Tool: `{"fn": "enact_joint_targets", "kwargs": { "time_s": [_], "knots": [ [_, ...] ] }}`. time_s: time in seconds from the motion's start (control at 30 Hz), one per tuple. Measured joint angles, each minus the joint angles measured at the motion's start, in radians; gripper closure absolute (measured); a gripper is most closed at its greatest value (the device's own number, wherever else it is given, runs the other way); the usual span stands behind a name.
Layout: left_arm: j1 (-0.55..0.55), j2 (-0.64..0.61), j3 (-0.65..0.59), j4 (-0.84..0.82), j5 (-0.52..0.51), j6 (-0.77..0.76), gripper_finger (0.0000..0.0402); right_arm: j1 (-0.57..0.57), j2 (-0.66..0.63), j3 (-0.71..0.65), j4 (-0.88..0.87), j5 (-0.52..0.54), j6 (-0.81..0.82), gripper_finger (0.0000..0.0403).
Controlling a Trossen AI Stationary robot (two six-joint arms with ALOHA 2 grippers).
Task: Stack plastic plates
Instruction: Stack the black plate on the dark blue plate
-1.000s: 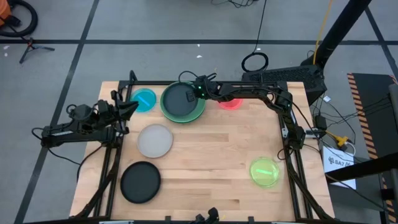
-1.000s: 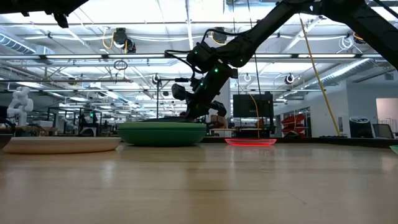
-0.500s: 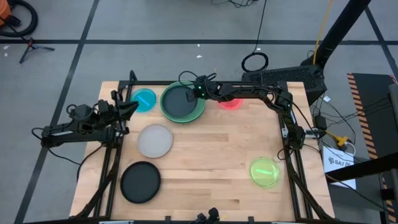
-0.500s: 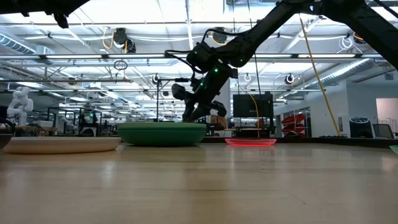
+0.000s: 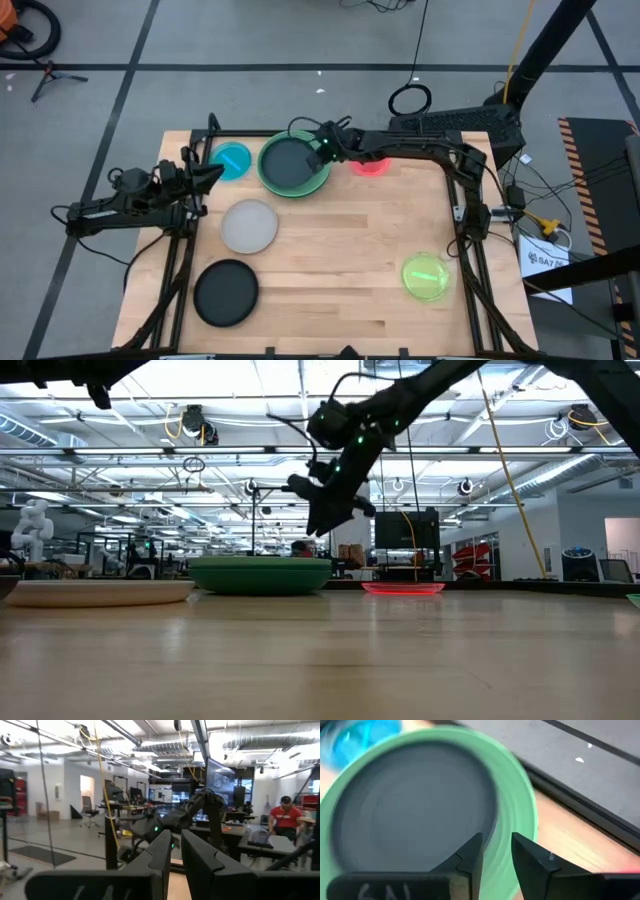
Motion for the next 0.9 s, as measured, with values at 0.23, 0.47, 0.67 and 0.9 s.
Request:
{"fn": "enact_joint_targets", "kwargs": {
  "time_s": [0.23, 0.47, 0.67, 0.9],
  "knots": [
    [0.0, 0.0, 0.0, -0.058, 0.105, -0.138, 0.035, 0.095, -0.097, -0.108, -0.013, 0.0, -0.209, 0.031],
    [-0.016, 0.026, 0.0, -0.216, 0.136, -0.376, 0.035, 0.157, -0.253, -0.272, 0.11, 0.0, -0.355, 0.031],
    [-0.066, 0.174, 0.0, -0.228, 0.136, -0.545, 0.035, 0.174, -0.41, -0.395, 0.186, 0.0, -0.433, 0.031],
    [-0.156, 0.386, 0.0, -0.283, 0.182, -0.746, 0.035, 0.165, -0.558, -0.468, 0.206, 0.0, -0.48, 0.031]
  ]
}}
